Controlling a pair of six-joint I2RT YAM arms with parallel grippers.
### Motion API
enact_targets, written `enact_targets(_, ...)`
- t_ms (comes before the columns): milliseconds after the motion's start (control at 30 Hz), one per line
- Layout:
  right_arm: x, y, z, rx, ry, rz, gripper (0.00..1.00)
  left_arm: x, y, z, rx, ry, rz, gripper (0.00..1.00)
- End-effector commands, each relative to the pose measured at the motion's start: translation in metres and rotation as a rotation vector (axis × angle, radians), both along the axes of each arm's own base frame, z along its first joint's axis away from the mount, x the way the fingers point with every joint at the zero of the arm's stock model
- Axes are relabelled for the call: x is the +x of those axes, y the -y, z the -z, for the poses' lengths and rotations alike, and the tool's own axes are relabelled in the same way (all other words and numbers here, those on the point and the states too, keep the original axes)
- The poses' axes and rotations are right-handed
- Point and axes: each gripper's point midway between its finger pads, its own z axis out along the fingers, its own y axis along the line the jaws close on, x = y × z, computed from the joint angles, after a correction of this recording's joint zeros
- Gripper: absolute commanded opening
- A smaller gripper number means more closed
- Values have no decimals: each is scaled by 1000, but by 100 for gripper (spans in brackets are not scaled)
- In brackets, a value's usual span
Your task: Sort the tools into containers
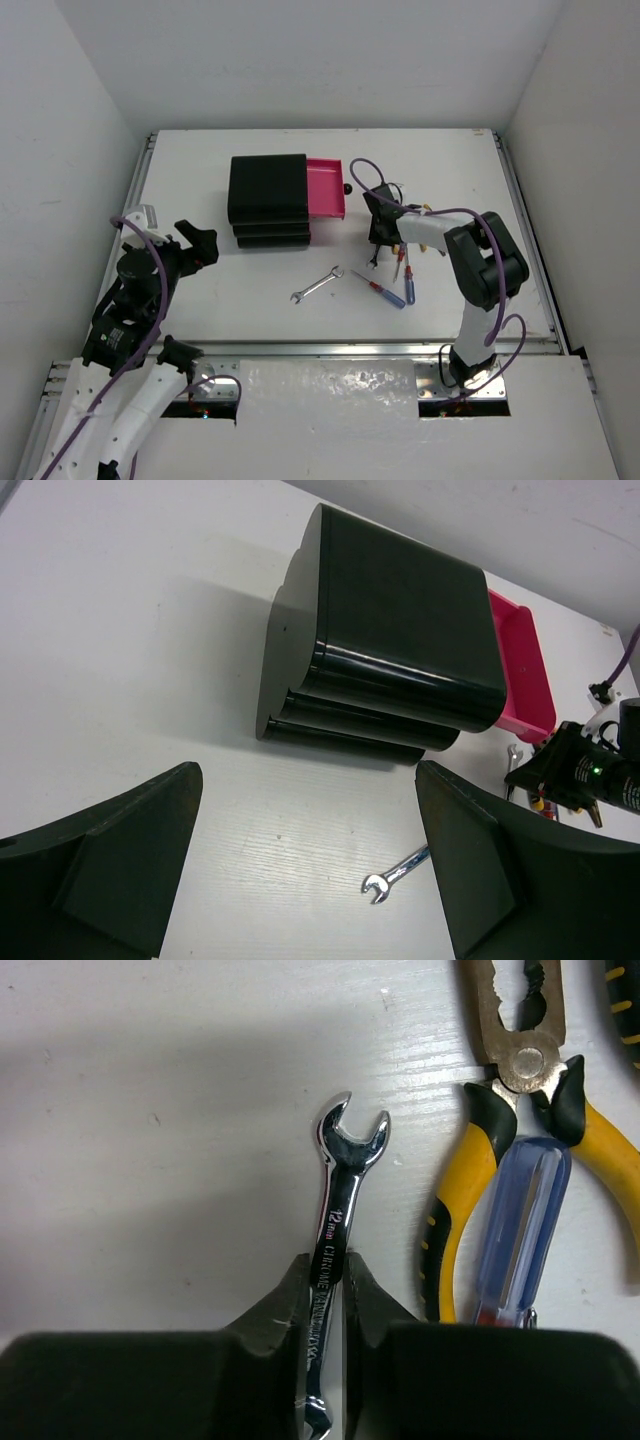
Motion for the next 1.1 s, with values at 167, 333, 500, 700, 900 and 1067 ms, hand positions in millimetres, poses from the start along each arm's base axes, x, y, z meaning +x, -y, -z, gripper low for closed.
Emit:
enact_targets(167, -11, -8, -5, 43, -19, -32, 0, 1, 3, -20, -18, 75, 12, 86)
enact_targets(333, -2, -20, -33, 95, 52, -95, 0, 0, 3, -21, -20, 79, 13, 86)
enact_targets(500, 4, -20, -58, 88, 104, -129, 0, 0, 3, -21, -20, 79, 13, 87)
enact_targets(700, 3, -15, -73, 75, 146, -137, 0, 0, 3, -21, -20, 80, 14, 87)
enact_targets(900, 0, -11, -107, 92, 250, -149, 0, 0, 3, -22, -20, 80, 14, 87)
enact_targets(1067, 1, -23, -160, 157, 386, -244, 0, 1, 4, -20, -19, 74, 17, 87)
